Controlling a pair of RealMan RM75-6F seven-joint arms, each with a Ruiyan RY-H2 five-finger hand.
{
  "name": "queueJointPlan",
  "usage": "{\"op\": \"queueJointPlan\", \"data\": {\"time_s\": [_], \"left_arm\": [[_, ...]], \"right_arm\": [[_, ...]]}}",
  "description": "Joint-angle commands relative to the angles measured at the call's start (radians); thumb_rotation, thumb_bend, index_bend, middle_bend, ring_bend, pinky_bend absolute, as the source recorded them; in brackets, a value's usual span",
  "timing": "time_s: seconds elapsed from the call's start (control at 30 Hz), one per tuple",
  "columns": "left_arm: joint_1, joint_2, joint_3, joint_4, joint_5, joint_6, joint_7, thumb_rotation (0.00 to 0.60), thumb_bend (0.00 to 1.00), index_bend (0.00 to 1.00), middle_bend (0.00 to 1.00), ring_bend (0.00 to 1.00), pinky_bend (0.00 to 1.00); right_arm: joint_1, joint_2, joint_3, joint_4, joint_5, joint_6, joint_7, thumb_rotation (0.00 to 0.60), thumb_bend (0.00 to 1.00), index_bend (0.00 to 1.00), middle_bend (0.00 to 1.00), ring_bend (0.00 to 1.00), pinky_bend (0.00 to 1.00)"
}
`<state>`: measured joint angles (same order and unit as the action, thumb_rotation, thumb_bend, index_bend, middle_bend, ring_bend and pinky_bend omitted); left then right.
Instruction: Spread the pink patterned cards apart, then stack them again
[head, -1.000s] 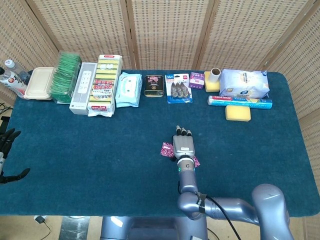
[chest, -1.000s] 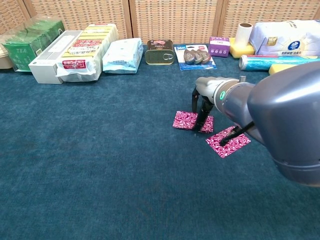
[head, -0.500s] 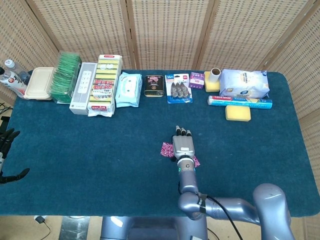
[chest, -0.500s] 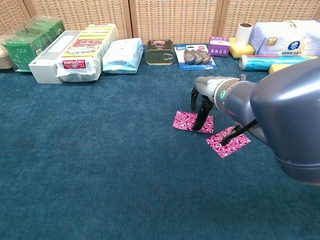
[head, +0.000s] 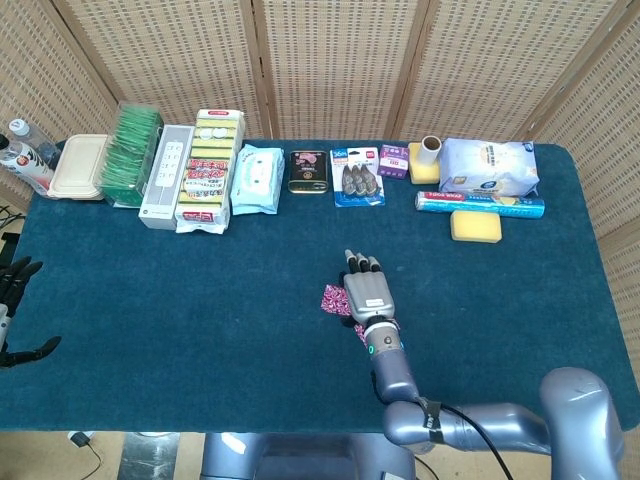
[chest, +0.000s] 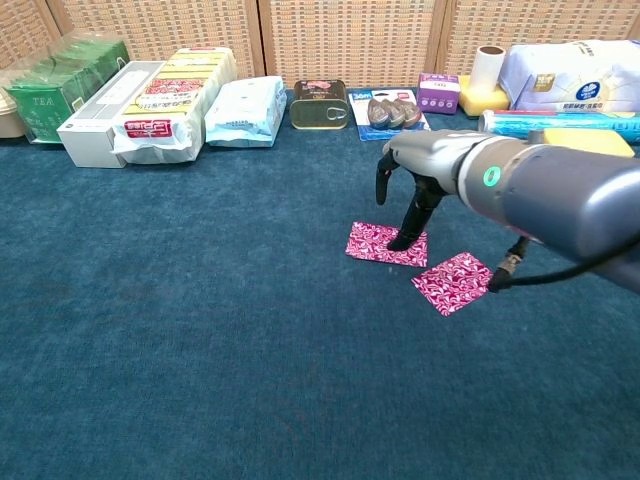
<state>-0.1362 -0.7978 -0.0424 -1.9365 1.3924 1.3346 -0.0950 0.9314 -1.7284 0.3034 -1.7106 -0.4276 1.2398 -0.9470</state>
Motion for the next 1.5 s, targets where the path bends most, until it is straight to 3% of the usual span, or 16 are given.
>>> {"op": "queueJointPlan", "data": {"time_s": [0.03, 0.23, 0.4, 0.67, 0.9, 1.13, 1.5], "left_arm": [[0.001, -0.002, 0.001, -0.002, 0.001, 0.002, 0.005, 0.600, 0.20, 0.00, 0.00, 0.00, 0.07], [0.004, -0.005, 0.003, -0.007, 0.000, 0.005, 0.016, 0.600, 0.20, 0.00, 0.00, 0.00, 0.07], [0.001, -0.007, 0.002, -0.006, -0.006, 0.003, 0.026, 0.600, 0.20, 0.00, 0.00, 0.00, 0.07], [-0.003, -0.006, 0.000, -0.006, -0.014, -0.006, 0.025, 0.600, 0.20, 0.00, 0.00, 0.00, 0.07], [-0.003, -0.008, 0.002, -0.010, -0.013, -0.005, 0.035, 0.600, 0.20, 0.00, 0.00, 0.00, 0.07], [-0.004, -0.007, 0.001, -0.007, -0.017, -0.009, 0.031, 0.600, 0.20, 0.00, 0.00, 0.00, 0.07], [-0.003, -0.009, 0.003, -0.010, -0.019, -0.009, 0.037, 0.600, 0.20, 0.00, 0.00, 0.00, 0.07]], "right_arm": [[-0.041, 0.080, -0.069, -0.070, -0.112, -0.064, 0.064, 0.569, 0.25, 0.32, 0.00, 0.00, 0.04], [-0.053, 0.151, -0.161, -0.059, -0.266, -0.174, 0.122, 0.571, 0.25, 0.32, 0.00, 0.00, 0.04], [-0.062, 0.190, -0.205, -0.009, -0.395, -0.264, 0.213, 0.567, 0.24, 0.28, 0.00, 0.00, 0.04], [-0.094, 0.218, -0.277, 0.059, -0.625, -0.257, 0.279, 0.566, 0.23, 0.27, 0.00, 0.00, 0.04], [-0.084, 0.222, -0.285, 0.102, -0.623, -0.292, 0.259, 0.565, 0.23, 0.27, 0.00, 0.00, 0.05], [-0.082, 0.267, -0.300, 0.070, -0.581, -0.329, 0.244, 0.565, 0.23, 0.27, 0.00, 0.00, 0.05], [-0.100, 0.262, -0.321, 0.118, -0.625, -0.327, 0.270, 0.567, 0.23, 0.27, 0.00, 0.00, 0.05]]}}
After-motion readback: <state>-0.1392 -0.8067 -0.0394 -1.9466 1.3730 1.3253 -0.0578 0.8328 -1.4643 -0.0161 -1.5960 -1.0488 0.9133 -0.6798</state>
